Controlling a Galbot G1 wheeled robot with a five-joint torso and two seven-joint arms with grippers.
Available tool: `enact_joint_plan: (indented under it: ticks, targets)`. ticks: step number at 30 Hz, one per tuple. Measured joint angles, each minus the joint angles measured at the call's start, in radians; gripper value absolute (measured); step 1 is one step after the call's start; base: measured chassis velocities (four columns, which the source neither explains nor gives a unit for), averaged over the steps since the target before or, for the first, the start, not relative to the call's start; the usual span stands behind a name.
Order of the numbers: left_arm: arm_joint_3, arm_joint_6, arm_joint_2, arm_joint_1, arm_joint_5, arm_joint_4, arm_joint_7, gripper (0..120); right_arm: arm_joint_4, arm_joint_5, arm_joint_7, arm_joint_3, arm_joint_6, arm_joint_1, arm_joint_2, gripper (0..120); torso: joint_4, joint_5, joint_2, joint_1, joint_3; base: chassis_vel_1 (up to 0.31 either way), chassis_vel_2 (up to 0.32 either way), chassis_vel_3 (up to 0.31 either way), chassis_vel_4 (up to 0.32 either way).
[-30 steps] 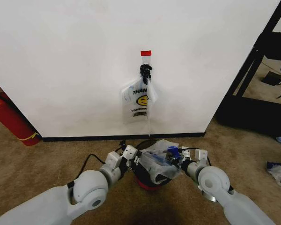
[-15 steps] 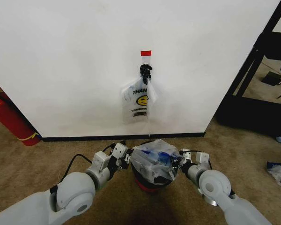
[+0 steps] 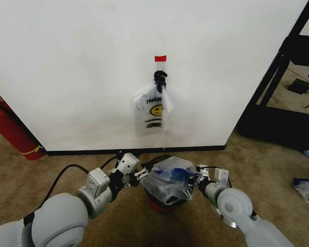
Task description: Pick up the garbage bag from the wall and place it over the trash bin.
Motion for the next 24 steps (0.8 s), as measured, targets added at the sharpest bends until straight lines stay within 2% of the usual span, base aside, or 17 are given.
enact_joint_plan:
  ticks: [1,3,7,9,10,15,19,24]
  targets:
    - [0.0,0.0,0.0,0.0,0.0,0.0,0.0,70,0.0,0.0,0.0,0.0,0.0,0.0,0.0,0,0.0,0.0,0.0,0.0,0.0,0.0,0.0,0.0,0.0]
    - [0.056,-0.032,-0.008,-0.051,0.068,0.031,0.068,79,0.003,0.005,0.0,-0.002,-0.001,0.0,-0.001,0,0.0,0.0,0.0,0.0,0.0,0.0,0.0,0.0,0.0]
    - [0.32,-0.057,-0.07,-0.254,0.158,0.135,0.123,96,0.009,0.006,0.0,0.005,-0.002,-0.019,0.002,0,-0.0009,0.0001,0.0,0.0,0.0,0.0,0.0,0.0,0.0]
    - [0.35,-0.052,-0.086,-0.281,0.159,0.149,0.123,98,0.009,0.005,0.0,0.006,-0.002,-0.022,0.003,0,-0.0009,-0.0002,0.0,0.0,0.0,0.0,0.0,0.0,0.0]
    - [0.406,-0.04,-0.117,-0.335,0.159,0.181,0.121,98,0.01,0.004,0.0,0.008,-0.002,-0.026,0.005,0,-0.0009,-0.0001,0.0,0.0,0.0,0.0,0.0,0.0,0.0]
    - [0.545,-0.007,-0.187,-0.471,0.153,0.268,0.11,95,0.016,-0.001,0.003,0.024,-0.002,-0.048,0.007,0,-0.0008,0.0003,0.0,0.0,0.0,0.0,0.0,0.0,0.0]
    - [0.582,0.003,-0.207,-0.505,0.147,0.301,0.104,92,0.015,-0.002,0.004,0.024,-0.002,-0.05,0.009,0,-0.0006,0.0002,0.0,0.0,0.0,0.0,0.0,0.0,0.0]
    - [0.638,0.005,-0.24,-0.541,0.158,0.365,0.095,76,0.015,-0.003,0.002,0.032,-0.004,-0.049,0.016,0,-0.0005,0.0001,0.0,0.0,0.0,0.0,0.0,0.0,0.0]
